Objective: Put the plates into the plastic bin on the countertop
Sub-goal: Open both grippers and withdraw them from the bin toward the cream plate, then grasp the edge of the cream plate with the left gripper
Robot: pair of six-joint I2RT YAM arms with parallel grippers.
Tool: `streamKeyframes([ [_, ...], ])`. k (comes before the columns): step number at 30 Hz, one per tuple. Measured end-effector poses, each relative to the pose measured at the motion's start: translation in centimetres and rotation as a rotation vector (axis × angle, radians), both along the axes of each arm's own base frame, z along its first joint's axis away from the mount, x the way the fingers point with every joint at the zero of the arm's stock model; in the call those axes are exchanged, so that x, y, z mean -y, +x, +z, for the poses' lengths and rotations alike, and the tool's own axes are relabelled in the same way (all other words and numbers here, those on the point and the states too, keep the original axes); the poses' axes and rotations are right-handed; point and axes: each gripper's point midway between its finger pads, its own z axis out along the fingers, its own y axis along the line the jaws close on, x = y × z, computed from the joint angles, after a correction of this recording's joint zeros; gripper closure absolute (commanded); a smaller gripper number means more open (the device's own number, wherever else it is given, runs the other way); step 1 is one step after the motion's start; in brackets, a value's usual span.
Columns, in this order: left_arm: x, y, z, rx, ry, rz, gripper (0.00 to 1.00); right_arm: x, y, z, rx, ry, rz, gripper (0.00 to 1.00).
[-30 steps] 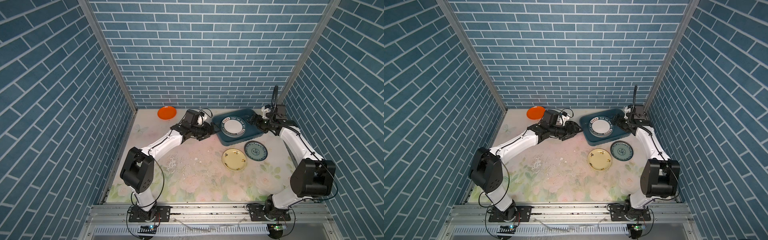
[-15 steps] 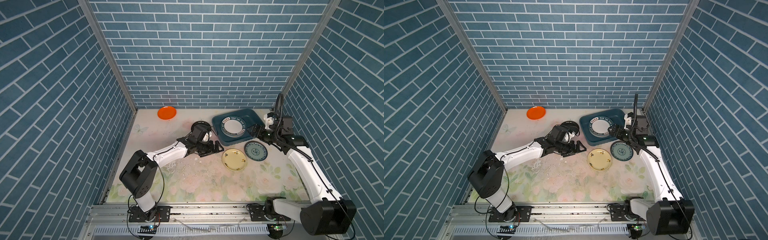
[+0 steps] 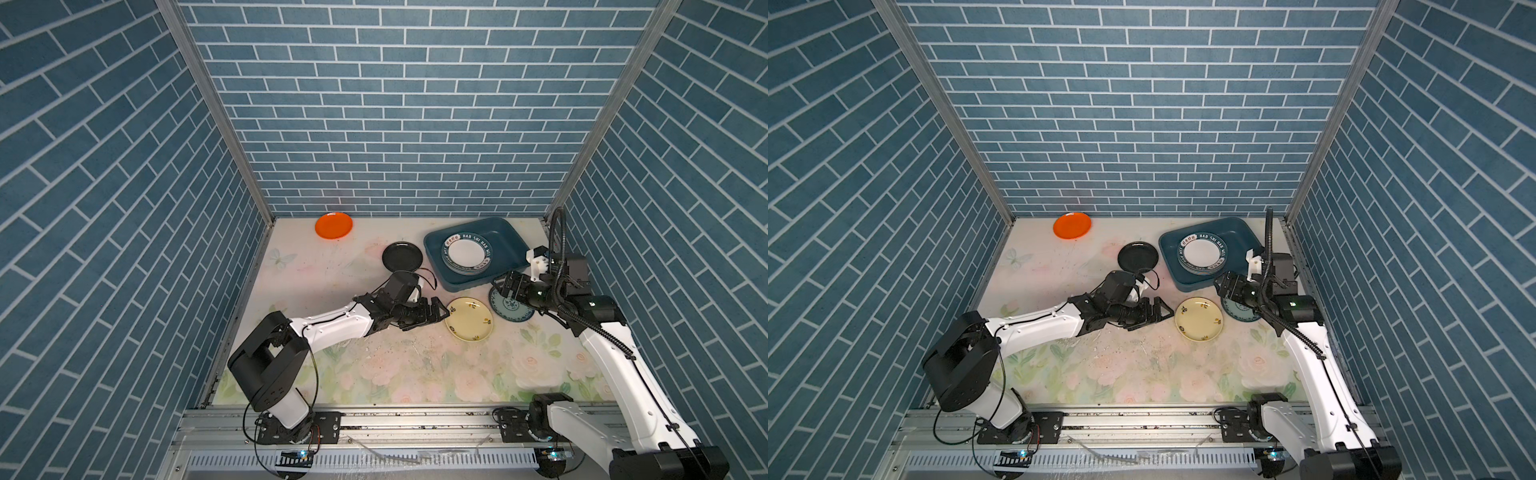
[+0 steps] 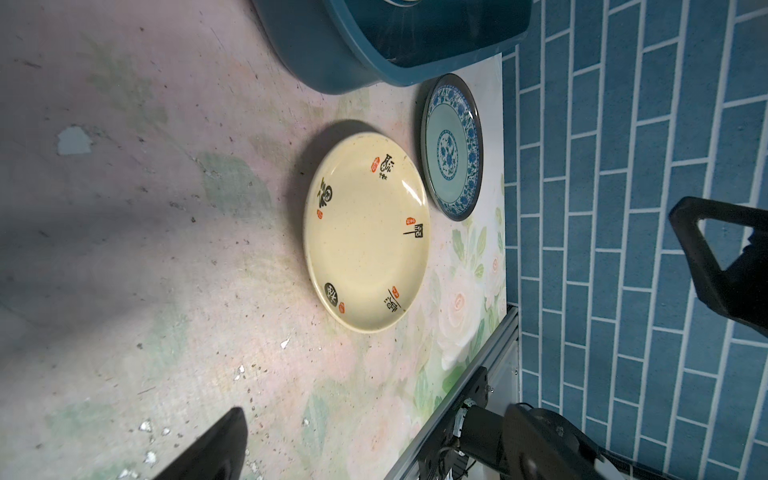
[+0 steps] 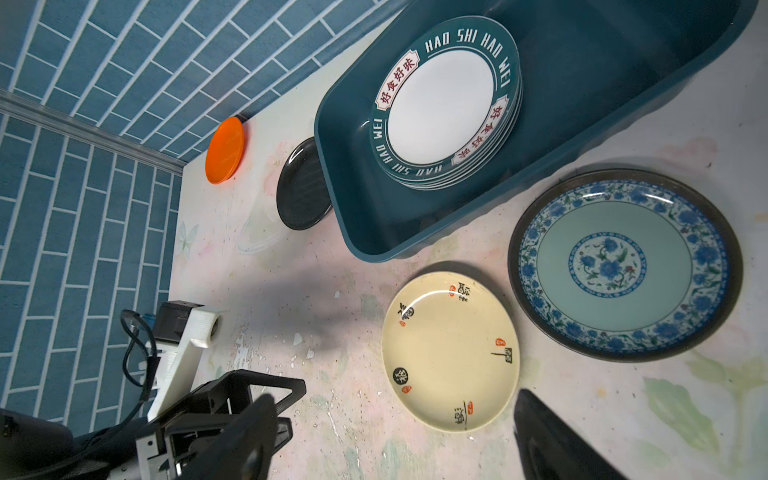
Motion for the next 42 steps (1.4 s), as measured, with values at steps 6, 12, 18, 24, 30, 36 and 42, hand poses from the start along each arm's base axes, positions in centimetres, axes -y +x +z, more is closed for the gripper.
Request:
streamKeyframes([
  [6,0.6,0.2,-1.3,-0.018,-0.015,0.025,0.06,0.1,-0.6,-0.3,0.0,0.001,0.0,0.11],
  [12,1.6,-0.2,-3.0,-0.047,-0.006,0.021,0.07,0.3,-1.9,-0.5,0.004,0.002,0.0,0.11],
  [18,2.5,-0.3,-4.0,-0.07,-0.02,0.031,0.12,0.4,-3.2,-1.1,-0.011,0.012,-0.012,0.11],
  [24,2.9,-0.2,-5.4,-0.1,-0.019,0.049,0.25,0.5,-3.5,-1.3,-0.021,0.018,-0.016,0.11],
  [30,2.8,-0.1,-7.5,-0.152,0.009,0.081,0.35,0.5,-3.7,-0.8,-0.006,0.03,-0.027,0.11],
  [36,3.9,0.5,-7.8,-0.161,-0.027,0.091,0.41,0.7,-4.0,-0.3,0.017,0.03,-0.034,0.11],
  [42,5.3,1.4,-8.2,-0.173,-0.048,0.092,0.53,1.0,-4.3,-0.6,0.01,0.024,-0.049,0.11],
])
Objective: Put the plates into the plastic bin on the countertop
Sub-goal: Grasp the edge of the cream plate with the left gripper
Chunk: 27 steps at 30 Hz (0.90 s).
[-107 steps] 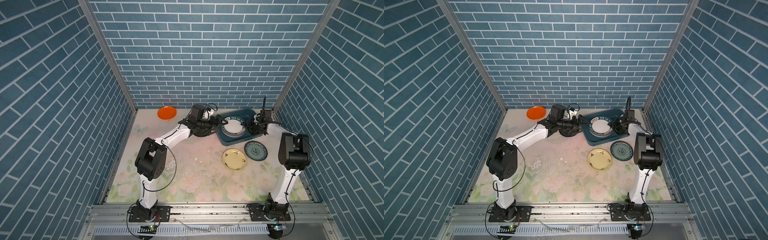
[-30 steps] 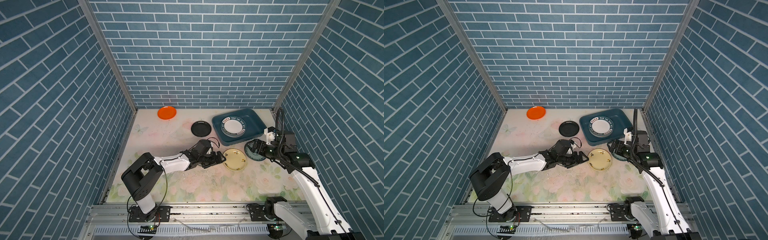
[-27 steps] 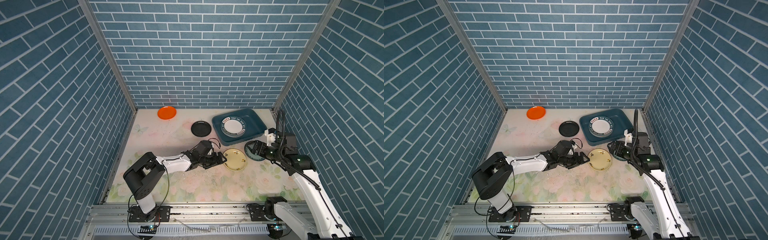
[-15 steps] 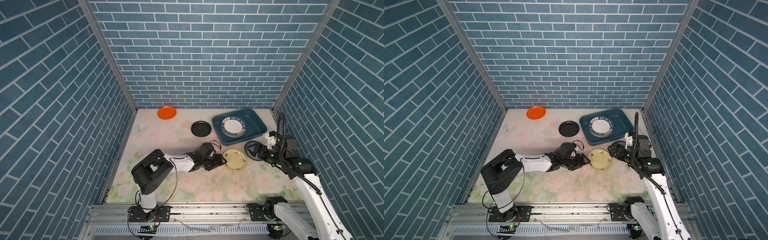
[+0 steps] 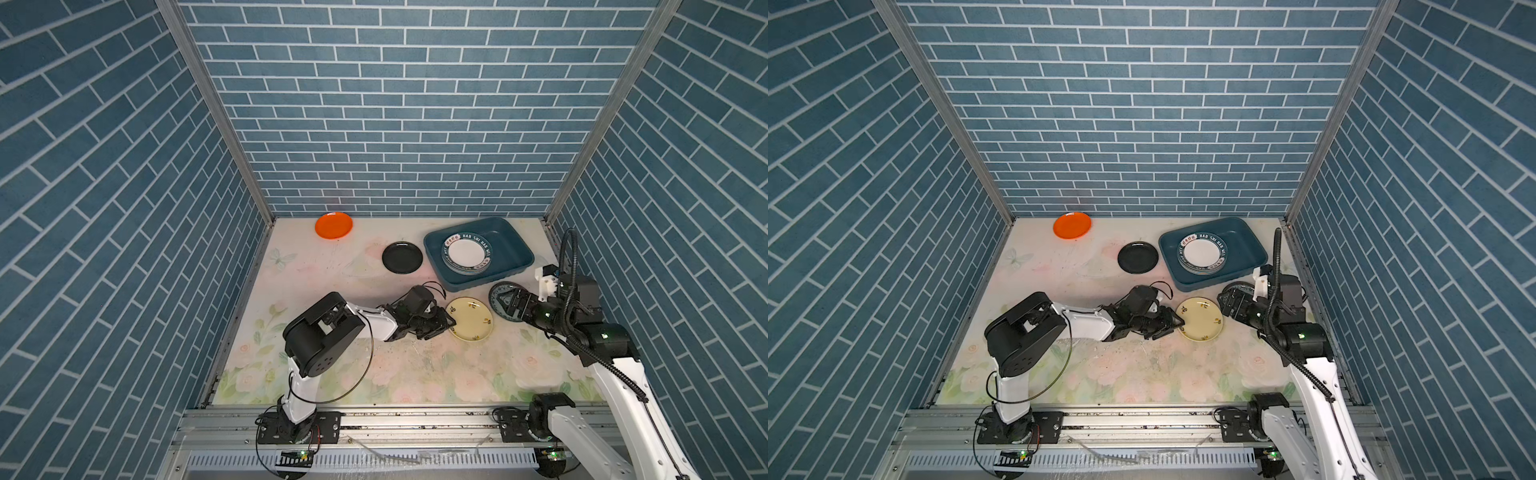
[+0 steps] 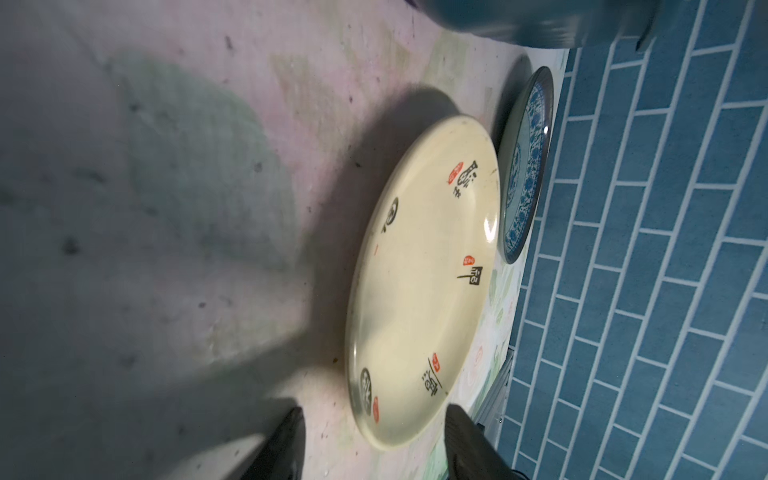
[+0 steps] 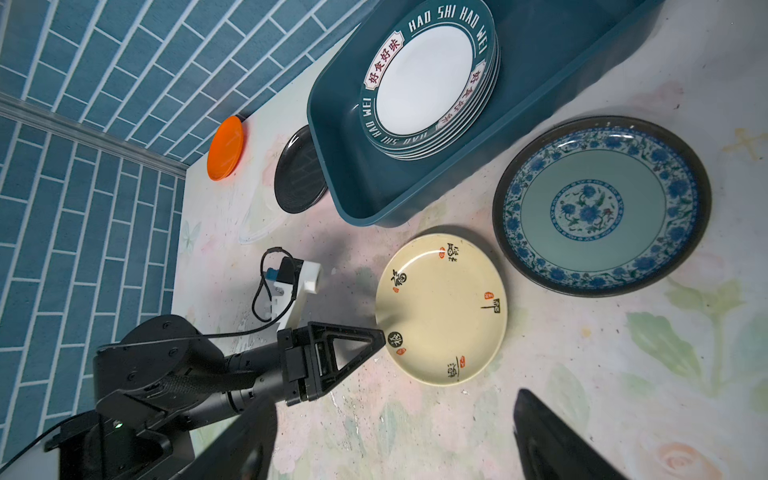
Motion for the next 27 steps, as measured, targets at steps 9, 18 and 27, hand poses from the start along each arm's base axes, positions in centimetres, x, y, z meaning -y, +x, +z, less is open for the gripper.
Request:
streamKeyframes([
  [9,0.1,0.3,-0.8,-0.03,0.016,0.025,0.74,0.2,0.0,-0.1,-0.004,-0.008,-0.009,0.11],
  [18,-0.1,0.4,-1.1,-0.045,0.022,0.044,0.88,0.2,-0.3,-1.5,-0.036,-0.013,-0.008,0.11],
  [27,-0.1,0.4,-1.1,-0.045,0.023,0.049,0.94,0.5,-0.4,-2.7,-0.08,-0.016,-0.031,0.11],
])
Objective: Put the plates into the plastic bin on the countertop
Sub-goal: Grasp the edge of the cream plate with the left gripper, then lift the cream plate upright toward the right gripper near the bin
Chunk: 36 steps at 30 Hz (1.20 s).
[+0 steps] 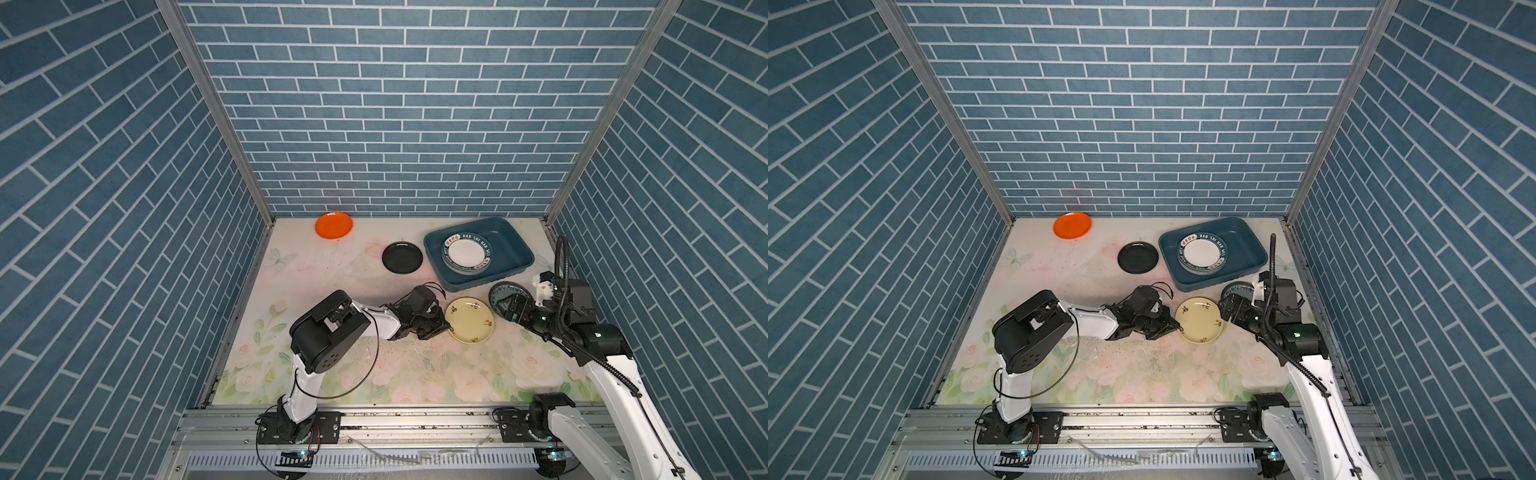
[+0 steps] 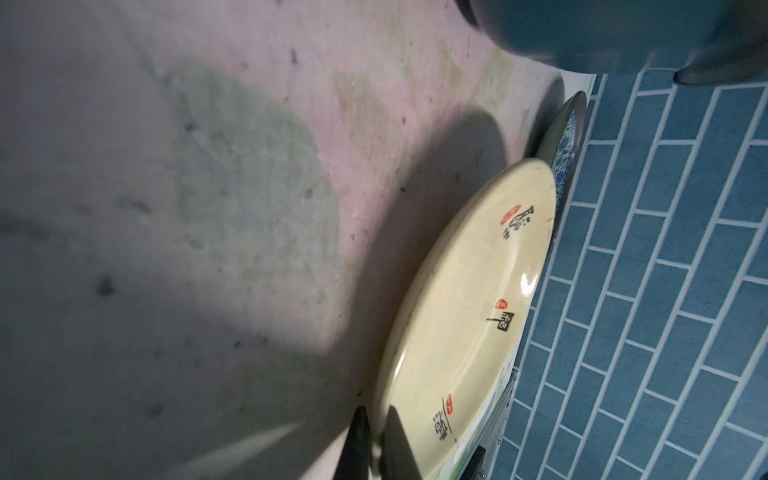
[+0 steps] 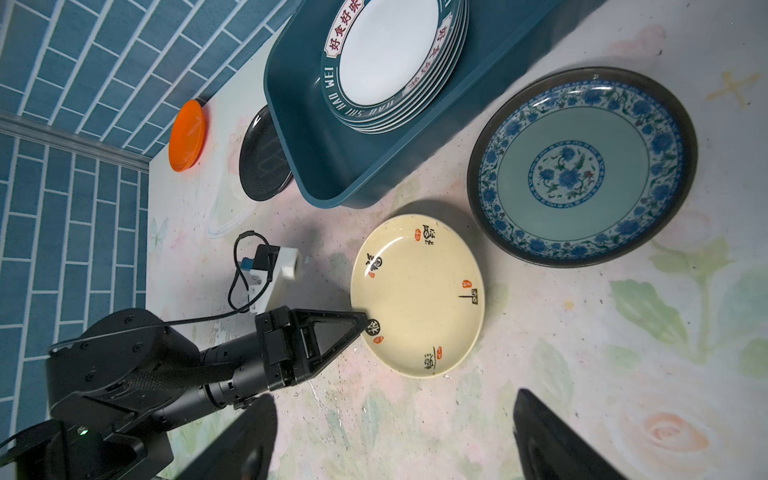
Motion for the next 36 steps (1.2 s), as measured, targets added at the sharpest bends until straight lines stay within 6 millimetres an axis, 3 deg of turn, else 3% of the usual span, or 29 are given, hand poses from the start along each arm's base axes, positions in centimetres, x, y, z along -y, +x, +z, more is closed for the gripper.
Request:
streamKeyframes([
  [8,-0.7,-0.5,1.5,-0.004,0.006,0.0,0.96,0.0,0.1,0.1,-0.002,0.004,-0.006,0.1],
  [15,-0.7,-0.9,5.1,0.008,-0.021,-0.011,0.96,-0.3,0.8,-0.5,-0.046,0.023,-0.014,0.11],
  [20,-0.3,-0.7,8.4,0.035,-0.034,-0.028,0.96,-0.9,2.1,0.9,-0.019,0.049,-0.005,0.12],
  [25,0.4,0.2,11.6,0.077,-0.056,-0.043,0.96,-1.5,3.8,1.8,-0.013,0.075,0.007,0.13],
  [31,-0.3,1.5,12.4,0.078,-0.049,-0.038,0.96,-1.8,5.5,2.1,-0.012,0.076,0.007,0.18],
  [36,-1.6,3.7,13.6,0.085,-0.059,-0.016,0.96,-2.2,7.4,2.5,-0.005,0.083,0.012,0.21],
])
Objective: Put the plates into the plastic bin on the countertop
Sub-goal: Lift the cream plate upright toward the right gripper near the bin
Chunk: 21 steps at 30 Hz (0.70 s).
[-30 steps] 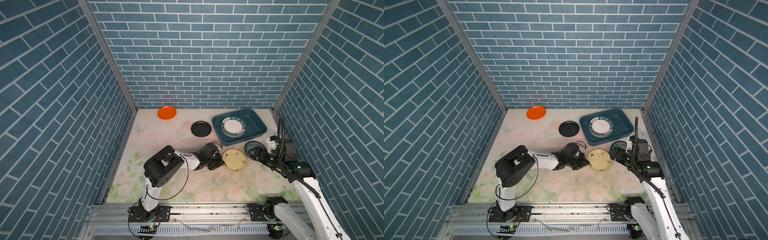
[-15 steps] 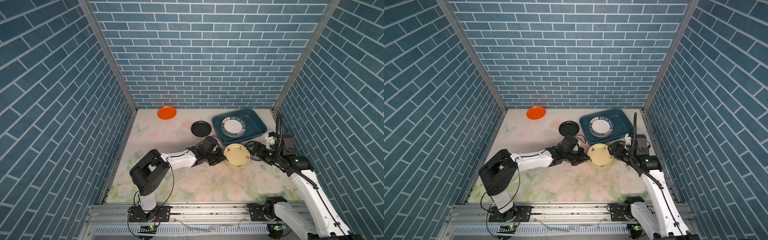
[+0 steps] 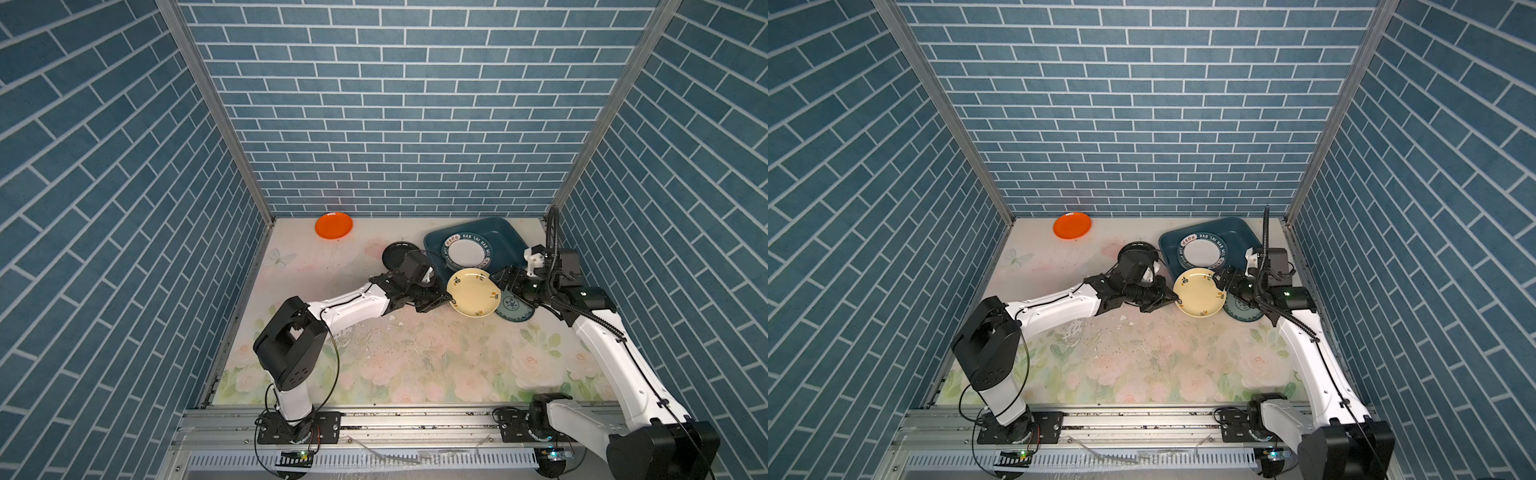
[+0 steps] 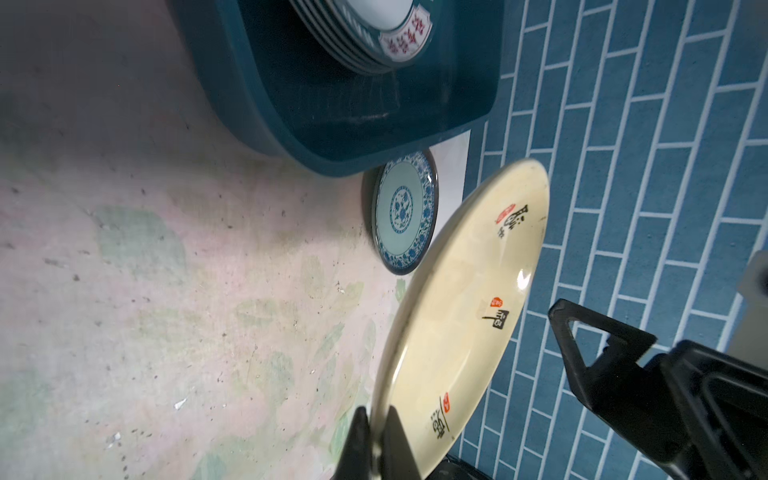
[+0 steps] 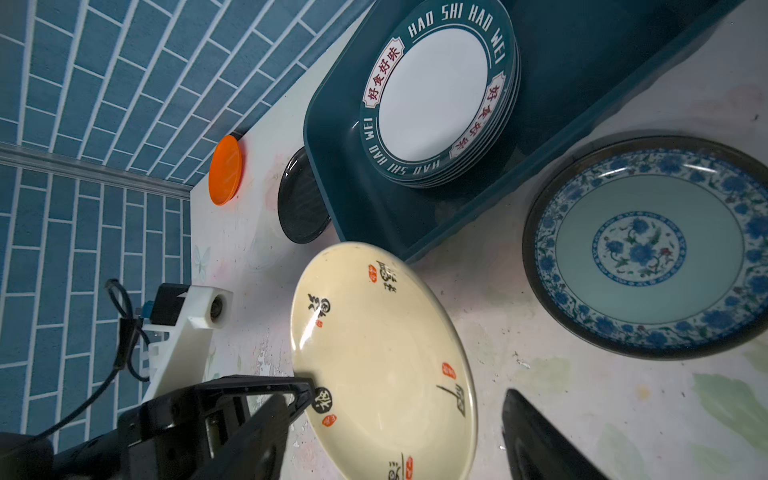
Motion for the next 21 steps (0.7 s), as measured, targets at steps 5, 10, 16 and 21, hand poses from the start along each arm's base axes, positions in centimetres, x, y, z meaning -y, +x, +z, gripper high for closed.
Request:
streamKeyframes([
  [5,-0.5,2.7,1.5,0.019,-0.035,0.017,0.96,-0.5,1.8,-0.4,-0.006,0.003,0.008,0.22],
  [10,-1.0,5.0,1.7,0.022,-0.029,0.019,0.96,-1.4,4.2,-0.6,-0.005,0.02,0.022,0.25],
  [16,-1.4,7.3,1.8,0.026,-0.032,0.013,0.96,-2.2,7.0,-0.5,0.008,0.051,0.02,0.33],
  [21,-2.0,8.9,1.0,0.01,-0.036,0.023,0.96,-2.6,9.0,-1.0,0.002,0.064,0.015,0.37],
])
